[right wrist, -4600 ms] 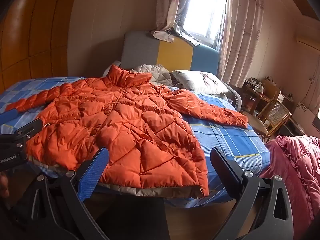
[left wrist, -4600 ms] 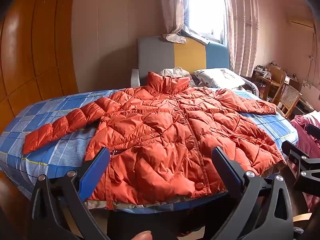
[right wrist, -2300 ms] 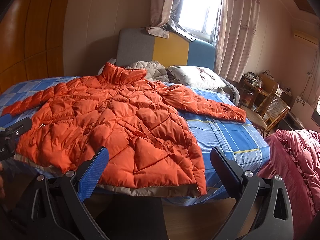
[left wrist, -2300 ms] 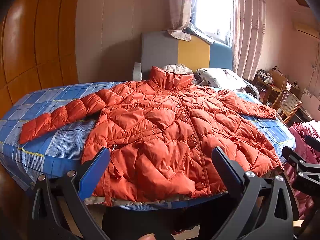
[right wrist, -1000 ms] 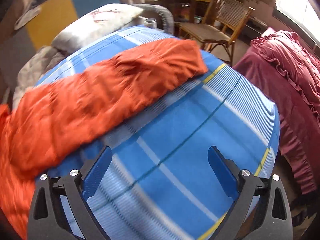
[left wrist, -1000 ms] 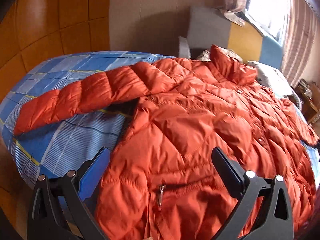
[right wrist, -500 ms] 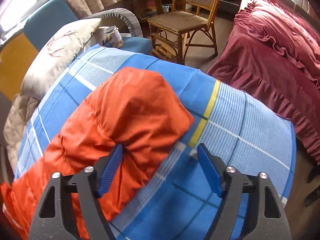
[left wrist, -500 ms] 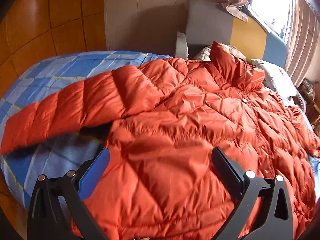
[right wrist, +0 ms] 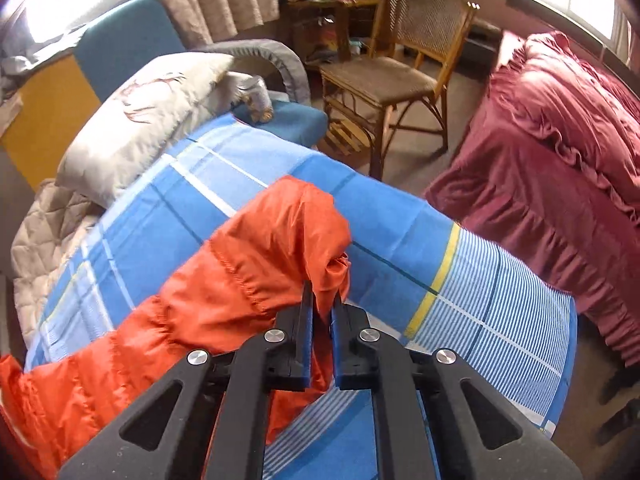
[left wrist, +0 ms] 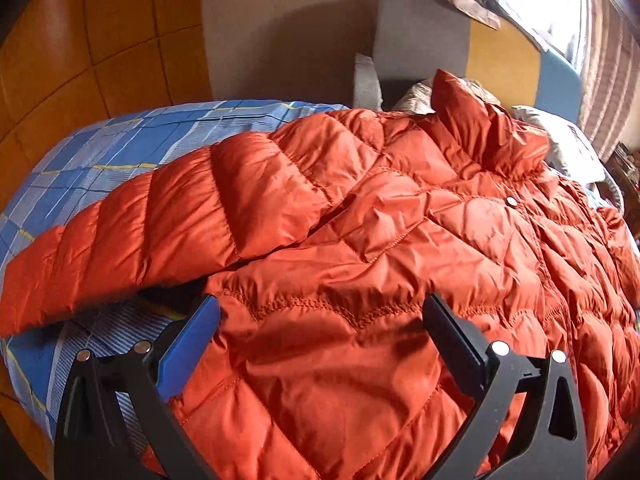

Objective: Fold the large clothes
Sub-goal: 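Lift the sleeve with the right tool and lay it across the jacket body, then grasp the other sleeve with the left tool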

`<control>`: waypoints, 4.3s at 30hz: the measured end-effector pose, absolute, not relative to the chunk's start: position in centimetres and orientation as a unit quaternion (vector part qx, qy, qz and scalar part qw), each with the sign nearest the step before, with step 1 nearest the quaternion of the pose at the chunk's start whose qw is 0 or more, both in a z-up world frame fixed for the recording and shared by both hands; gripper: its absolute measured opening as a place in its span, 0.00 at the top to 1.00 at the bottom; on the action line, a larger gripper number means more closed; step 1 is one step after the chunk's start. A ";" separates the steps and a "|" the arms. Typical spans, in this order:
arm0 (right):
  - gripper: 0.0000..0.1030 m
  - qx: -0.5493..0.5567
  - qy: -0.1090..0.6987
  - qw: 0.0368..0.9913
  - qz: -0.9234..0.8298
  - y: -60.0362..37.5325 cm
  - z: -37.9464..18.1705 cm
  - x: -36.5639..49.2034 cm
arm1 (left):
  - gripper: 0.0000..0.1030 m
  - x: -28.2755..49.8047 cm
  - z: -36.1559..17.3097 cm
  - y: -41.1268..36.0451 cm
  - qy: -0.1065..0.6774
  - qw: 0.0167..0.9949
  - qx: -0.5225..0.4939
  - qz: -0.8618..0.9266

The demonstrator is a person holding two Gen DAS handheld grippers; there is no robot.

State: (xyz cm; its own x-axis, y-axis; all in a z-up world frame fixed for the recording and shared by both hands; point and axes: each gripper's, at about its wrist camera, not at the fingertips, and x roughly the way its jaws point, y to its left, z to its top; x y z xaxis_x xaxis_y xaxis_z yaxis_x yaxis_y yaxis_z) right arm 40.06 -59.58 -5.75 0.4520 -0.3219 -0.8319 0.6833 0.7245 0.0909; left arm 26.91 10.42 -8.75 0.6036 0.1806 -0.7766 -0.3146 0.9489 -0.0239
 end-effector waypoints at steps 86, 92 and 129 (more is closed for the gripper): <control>0.37 0.050 0.435 0.891 0.121 -6.4 -4.8 34.6 | 0.30 27.9 -6.4 14.8 0.371 0.907 -0.194 0.045; 0.36 0.050 0.426 0.903 0.037 -11.9 -4.6 35.8 | 0.40 32.5 -5.9 13.6 0.377 0.904 -0.199 0.008; 0.35 0.022 0.443 0.896 0.006 -16.3 -9.4 37.6 | 0.98 36.5 -7.8 14.3 0.394 0.898 -0.177 -0.090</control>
